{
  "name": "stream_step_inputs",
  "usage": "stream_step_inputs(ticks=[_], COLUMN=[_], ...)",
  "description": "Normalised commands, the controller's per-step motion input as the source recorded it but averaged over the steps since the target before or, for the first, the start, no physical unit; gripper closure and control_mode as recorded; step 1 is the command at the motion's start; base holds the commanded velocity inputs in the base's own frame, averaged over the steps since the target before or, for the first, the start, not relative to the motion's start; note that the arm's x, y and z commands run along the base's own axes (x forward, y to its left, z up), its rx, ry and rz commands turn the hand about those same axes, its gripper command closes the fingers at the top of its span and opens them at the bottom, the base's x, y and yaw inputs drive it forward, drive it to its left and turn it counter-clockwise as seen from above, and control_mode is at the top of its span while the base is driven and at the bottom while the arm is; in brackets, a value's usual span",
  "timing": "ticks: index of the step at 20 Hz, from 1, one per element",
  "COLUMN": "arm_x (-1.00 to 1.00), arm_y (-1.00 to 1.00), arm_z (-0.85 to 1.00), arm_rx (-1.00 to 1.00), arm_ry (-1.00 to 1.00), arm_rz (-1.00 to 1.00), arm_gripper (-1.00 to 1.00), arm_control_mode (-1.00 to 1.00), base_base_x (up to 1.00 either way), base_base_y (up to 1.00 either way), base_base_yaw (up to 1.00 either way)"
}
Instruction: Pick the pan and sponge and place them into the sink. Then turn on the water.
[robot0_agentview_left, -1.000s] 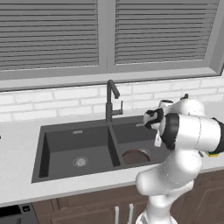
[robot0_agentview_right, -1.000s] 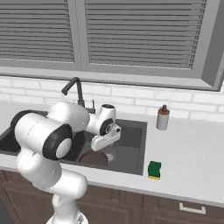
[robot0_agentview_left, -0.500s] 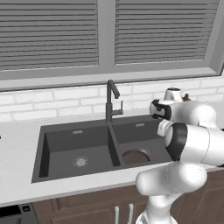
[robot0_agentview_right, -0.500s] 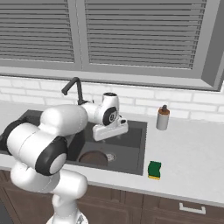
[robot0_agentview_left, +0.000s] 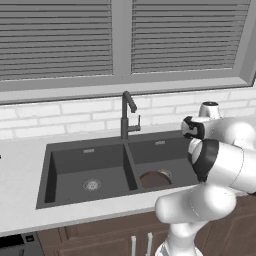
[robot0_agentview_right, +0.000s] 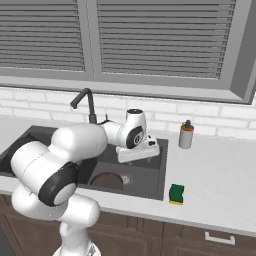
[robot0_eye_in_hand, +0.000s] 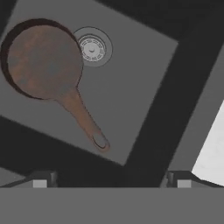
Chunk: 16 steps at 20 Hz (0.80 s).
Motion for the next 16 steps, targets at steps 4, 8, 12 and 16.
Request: stream_step_inputs(ticks=[4, 8, 12, 16], arm_x=[-0.10, -0.14, -0.23, -0.30], arm_y=[-0.87, -0.79, -0.79, -0.72], arm_z=[0.16, 0.01, 0.00, 0.00], arm_rx=[0.00, 0.00, 0.00, 0.00], arm_ry=[0.00, 0.00, 0.00, -0.05], arm_rz=[-0.13, -0.10, -0.08, -0.06], arm_gripper=[-1.00, -1.00, -1.00, -1.00], arm_control_mode=[-1.00, -1.00, -1.00, -1.00], base_base_x=[0.00, 0.00, 0.00, 0.00], base_base_y=[0.00, 0.00, 0.00, 0.00], base_base_yaw=[0.00, 0.00, 0.00, 0.00])
